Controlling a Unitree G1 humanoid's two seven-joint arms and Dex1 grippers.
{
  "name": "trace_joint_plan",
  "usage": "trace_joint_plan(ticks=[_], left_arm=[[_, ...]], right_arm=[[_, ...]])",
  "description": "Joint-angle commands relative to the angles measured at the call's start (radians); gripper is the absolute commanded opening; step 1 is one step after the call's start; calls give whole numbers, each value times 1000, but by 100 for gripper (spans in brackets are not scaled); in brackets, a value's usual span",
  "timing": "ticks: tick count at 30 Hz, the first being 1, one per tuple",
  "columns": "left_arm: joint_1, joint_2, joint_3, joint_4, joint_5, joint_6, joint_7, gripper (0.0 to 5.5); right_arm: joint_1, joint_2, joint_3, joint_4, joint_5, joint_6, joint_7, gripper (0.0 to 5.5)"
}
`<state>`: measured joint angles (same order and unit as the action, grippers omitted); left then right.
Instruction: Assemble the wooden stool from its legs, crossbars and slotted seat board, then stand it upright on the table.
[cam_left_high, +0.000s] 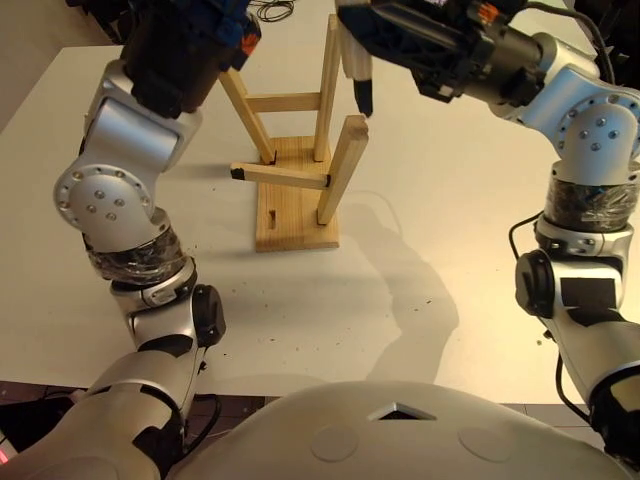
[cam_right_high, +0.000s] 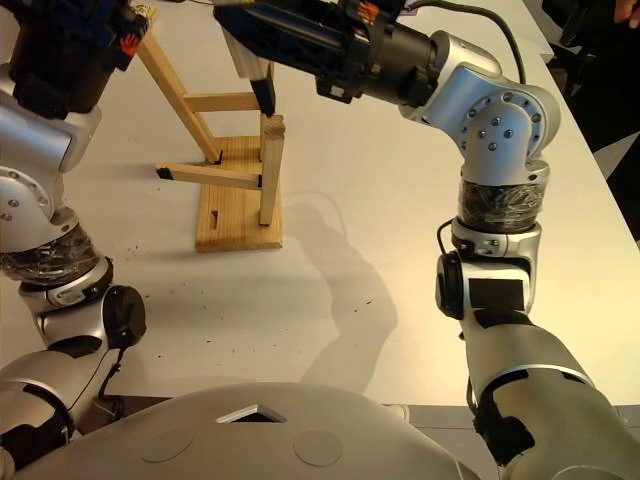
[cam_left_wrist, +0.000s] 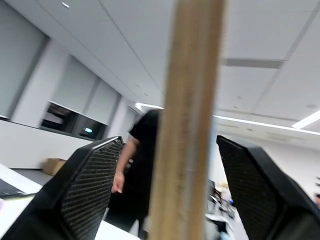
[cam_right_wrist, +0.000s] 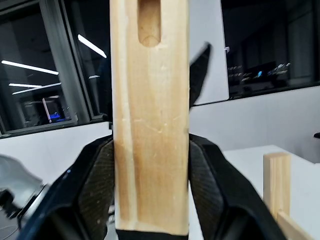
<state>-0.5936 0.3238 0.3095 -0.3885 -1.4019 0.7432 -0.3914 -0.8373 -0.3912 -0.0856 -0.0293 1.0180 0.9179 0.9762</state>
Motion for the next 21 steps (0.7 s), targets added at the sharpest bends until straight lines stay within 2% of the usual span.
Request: trace_joint_plan(ticks=[1, 4, 12, 21], left_arm=[[83, 86, -20, -30, -13, 54, -78, 350], [99, 146, -18, -22, 1, 70, -136, 350], [50, 218, -52, 6, 32, 78, -215, 350], [69, 236, -59, -33, 19, 76, -253, 350]], right_arm=[[-20, -58, -32, -3, 40, 39, 67, 207], [-17, -109, -3, -7, -9, 17, 125, 207], [-71, -212, 232, 61, -333, -240, 387, 207], [-103, -198, 278, 101, -403, -285, 490, 207]])
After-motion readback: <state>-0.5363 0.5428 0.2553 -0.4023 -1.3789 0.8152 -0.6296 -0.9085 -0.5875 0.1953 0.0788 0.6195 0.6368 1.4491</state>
